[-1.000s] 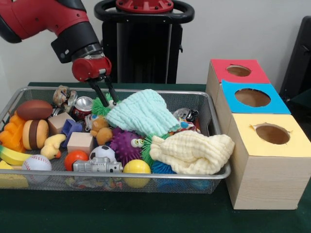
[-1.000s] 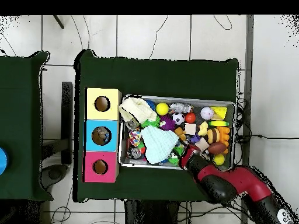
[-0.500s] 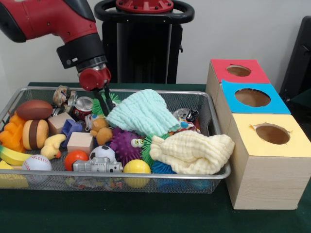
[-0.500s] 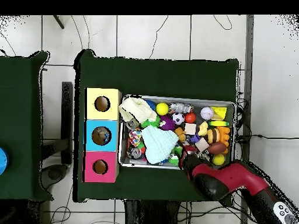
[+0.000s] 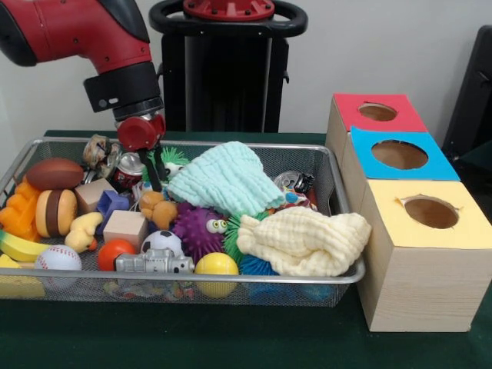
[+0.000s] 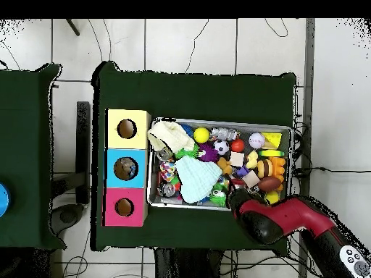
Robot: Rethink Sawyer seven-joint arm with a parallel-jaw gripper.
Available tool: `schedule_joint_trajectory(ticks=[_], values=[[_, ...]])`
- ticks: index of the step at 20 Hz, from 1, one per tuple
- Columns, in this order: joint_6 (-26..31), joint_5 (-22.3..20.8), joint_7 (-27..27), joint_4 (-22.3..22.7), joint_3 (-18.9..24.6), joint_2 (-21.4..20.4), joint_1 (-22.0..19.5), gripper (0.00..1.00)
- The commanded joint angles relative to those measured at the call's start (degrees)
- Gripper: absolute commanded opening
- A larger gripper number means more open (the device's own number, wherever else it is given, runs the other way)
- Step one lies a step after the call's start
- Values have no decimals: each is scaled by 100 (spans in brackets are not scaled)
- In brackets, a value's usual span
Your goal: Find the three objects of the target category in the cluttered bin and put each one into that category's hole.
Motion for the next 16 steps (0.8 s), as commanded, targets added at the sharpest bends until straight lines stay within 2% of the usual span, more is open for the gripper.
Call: schedule_joint_trajectory(ticks=[1,3,6,8,12,16], values=[[202,-76,-221,-846,-631,-93,38,100],[226,177,-467,-821,-489,72,-165,100],[513,961,-1078,-726,-78,616,-733,100],[689,1337,-1324,-674,92,912,-967,100],[858,1665,-1484,-637,170,1163,-1092,100],[913,1789,-1550,-611,222,1255,-1160,100]])
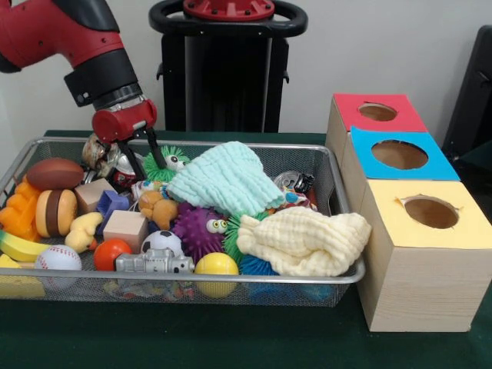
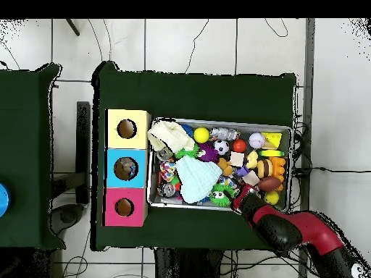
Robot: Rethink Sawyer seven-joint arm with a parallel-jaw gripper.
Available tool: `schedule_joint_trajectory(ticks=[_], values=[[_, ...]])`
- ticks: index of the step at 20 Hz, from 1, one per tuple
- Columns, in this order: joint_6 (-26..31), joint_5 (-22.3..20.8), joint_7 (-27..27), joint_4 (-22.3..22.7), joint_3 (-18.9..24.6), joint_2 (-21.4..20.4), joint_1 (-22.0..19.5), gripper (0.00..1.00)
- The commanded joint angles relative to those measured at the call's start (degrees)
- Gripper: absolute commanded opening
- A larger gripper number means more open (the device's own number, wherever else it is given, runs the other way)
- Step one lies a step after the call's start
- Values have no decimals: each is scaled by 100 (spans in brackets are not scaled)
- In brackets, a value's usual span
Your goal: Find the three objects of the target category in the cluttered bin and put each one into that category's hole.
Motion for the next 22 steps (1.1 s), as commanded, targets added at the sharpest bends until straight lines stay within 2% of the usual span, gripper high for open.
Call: schedule_joint_trajectory(ticks=[1,3,6,8,17,22], values=[[891,331,-1548,-598,151,512,-91,100],[894,269,-1510,-598,114,435,-41,100],[884,-179,-1214,-667,-232,-60,388,100],[929,-332,-1159,-681,-375,-206,547,100],[1107,-163,-1337,-660,-502,-254,594,100],[1488,34,-1338,-656,-559,-406,672,100]])
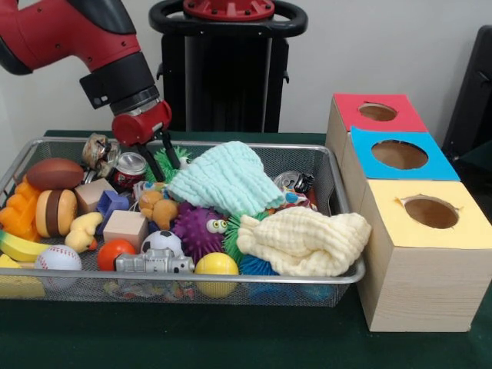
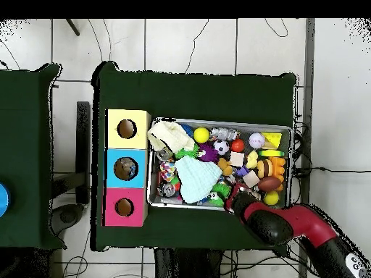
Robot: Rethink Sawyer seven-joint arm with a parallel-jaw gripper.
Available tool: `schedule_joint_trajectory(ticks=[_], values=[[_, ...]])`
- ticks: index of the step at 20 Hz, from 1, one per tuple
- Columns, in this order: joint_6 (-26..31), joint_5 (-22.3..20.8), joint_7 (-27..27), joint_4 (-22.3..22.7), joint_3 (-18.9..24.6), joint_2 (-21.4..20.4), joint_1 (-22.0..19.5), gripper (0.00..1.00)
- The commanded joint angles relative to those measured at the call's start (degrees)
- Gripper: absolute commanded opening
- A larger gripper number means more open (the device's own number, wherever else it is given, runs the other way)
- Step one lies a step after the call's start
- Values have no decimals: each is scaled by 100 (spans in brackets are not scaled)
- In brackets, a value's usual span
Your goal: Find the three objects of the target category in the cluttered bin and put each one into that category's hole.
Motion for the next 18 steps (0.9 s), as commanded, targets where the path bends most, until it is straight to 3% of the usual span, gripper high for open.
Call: schedule_joint_trajectory(ticks=[1,10,18], values=[[1250,73,-1314,-656,-465,-175,161,100],[1617,-366,-754,-768,-1026,-850,857,100],[1517,-271,-692,-799,-1284,-912,1056,100]])
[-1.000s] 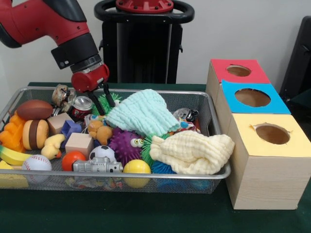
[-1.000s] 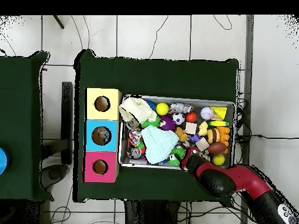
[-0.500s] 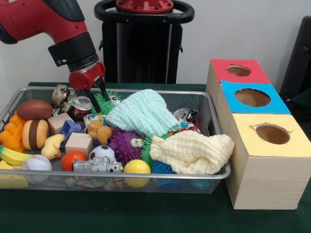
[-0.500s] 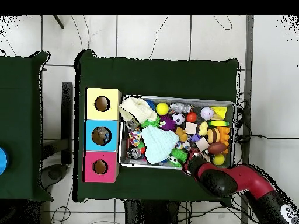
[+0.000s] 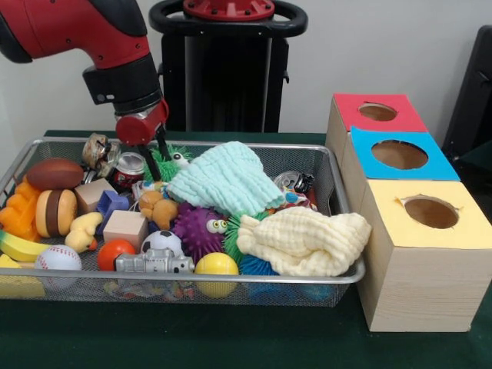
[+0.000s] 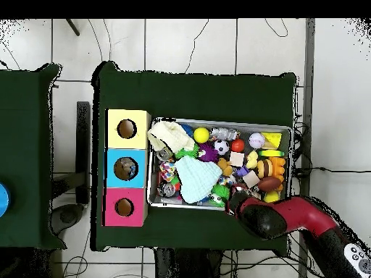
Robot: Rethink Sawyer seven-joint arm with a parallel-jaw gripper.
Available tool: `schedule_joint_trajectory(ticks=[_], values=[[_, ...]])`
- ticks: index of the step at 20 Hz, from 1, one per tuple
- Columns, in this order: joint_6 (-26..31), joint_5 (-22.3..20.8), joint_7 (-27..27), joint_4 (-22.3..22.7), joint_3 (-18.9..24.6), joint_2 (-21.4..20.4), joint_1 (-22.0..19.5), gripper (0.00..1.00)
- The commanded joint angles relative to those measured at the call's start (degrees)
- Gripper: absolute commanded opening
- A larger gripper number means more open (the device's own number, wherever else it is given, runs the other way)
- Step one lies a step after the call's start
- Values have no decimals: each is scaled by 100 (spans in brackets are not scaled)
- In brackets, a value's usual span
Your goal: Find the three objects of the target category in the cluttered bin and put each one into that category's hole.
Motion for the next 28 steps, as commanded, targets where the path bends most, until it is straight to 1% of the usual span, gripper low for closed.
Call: schedule_joint_trajectory(ticks=[1,3,4,18,21,23,24,25,26,27,28], values=[[1014,-245,-717,-674,-792,-124,153,100],[1003,-148,-832,-667,-765,-78,93,100],[1001,-123,-869,-676,-777,-71,94,0],[1112,-114,-900,-727,-910,-133,235,0],[1129,-19,-948,-678,-857,-167,194,0],[1190,284,-1019,-558,-663,-171,29,0],[1256,634,-1132,-434,-404,-135,-194,0],[1334,853,-1180,-361,-260,-135,-295,0],[1517,1242,-1214,-235,-10,-182,-440,0],[1610,1437,-1201,-166,114,-238,-491,0],[1735,1761,-1148,-49,352,-319,-594,0]])
